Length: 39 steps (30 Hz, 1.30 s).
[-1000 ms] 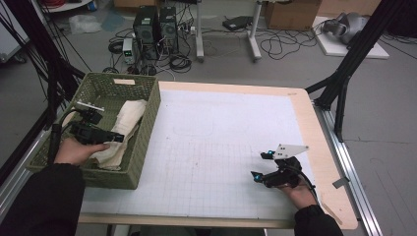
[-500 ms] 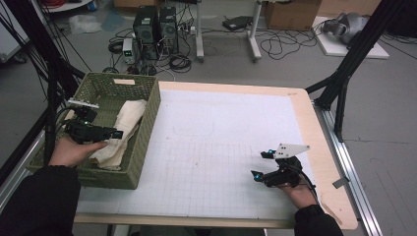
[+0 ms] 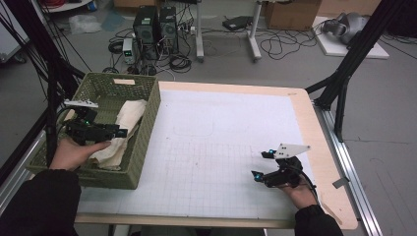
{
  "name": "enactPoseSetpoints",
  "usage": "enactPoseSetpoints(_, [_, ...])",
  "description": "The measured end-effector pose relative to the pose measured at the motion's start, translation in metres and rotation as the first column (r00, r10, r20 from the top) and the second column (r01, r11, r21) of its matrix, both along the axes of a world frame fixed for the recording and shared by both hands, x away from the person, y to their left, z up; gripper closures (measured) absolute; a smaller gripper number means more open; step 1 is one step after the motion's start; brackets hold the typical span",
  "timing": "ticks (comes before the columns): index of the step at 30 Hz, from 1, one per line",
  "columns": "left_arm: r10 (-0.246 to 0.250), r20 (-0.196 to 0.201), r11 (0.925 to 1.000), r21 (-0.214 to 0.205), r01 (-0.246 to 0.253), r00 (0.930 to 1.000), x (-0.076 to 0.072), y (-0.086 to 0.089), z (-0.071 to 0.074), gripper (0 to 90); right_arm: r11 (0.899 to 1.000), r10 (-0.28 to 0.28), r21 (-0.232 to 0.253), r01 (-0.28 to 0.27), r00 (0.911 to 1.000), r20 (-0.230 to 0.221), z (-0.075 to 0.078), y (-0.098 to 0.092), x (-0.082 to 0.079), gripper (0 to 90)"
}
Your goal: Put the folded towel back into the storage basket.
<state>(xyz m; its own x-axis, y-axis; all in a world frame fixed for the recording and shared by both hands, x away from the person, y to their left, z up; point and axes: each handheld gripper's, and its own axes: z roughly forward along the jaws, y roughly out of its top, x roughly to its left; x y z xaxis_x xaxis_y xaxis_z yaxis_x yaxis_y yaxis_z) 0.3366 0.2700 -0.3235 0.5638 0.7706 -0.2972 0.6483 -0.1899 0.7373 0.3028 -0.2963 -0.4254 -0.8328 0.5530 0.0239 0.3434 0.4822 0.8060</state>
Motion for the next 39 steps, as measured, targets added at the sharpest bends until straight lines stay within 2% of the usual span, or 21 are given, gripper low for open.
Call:
enactPoseSetpoints(6, [-0.03,0.046,0.999,-0.032,0.032,0.9985,-0.007,-0.009,0.003,44.6,1.0,0.0,0.003,0.0,1.0,0.001,0.0,0.0,0.0,16.2])
enactPoseSetpoints(7, [-0.04,0.045,0.9978,-0.051,0.042,0.9982,-0.008,-0.01,0.004,44.5,1.0,0.002,0.002,-0.002,1.0,0.003,0.0,0.0,0.0,16.2])
enactPoseSetpoints(13, [-0.071,0.069,0.9947,-0.07,0.075,0.9951,-0.013,-0.019,0.008,43.9,1.0,0.003,0.008,-0.003,1.0,0.001,0.0,0.001,0.001,16.2])
enactPoseSetpoints(15, [-0.08,0.071,0.9917,-0.095,0.086,0.9943,-0.014,-0.022,0.009,43.8,1.0,0.005,0.007,-0.005,1.0,-0.001,0.0,0.002,0.001,16.2])
enactPoseSetpoints(23, [-0.12,0.083,0.984,-0.122,0.13,0.9893,-0.02,-0.039,0.011,42.7,1.0,0.01,0.007,-0.01,0.9999,0.001,0.0,0.002,0.002,16.2])
enactPoseSetpoints(34, [-0.136,0.101,0.9805,-0.129,0.148,0.9856,-0.03,-0.07,0.006,39.3,1.0,0.011,0.009,-0.011,0.9999,0.004,0.001,0.003,0.002,16.2])
enactPoseSetpoints(39, [-0.117,0.115,0.9853,-0.112,0.13,0.9865,-0.033,-0.084,0.0,37.9,1.0,0.014,0.012,-0.014,0.9999,0.004,0.001,0.003,0.002,16.2])
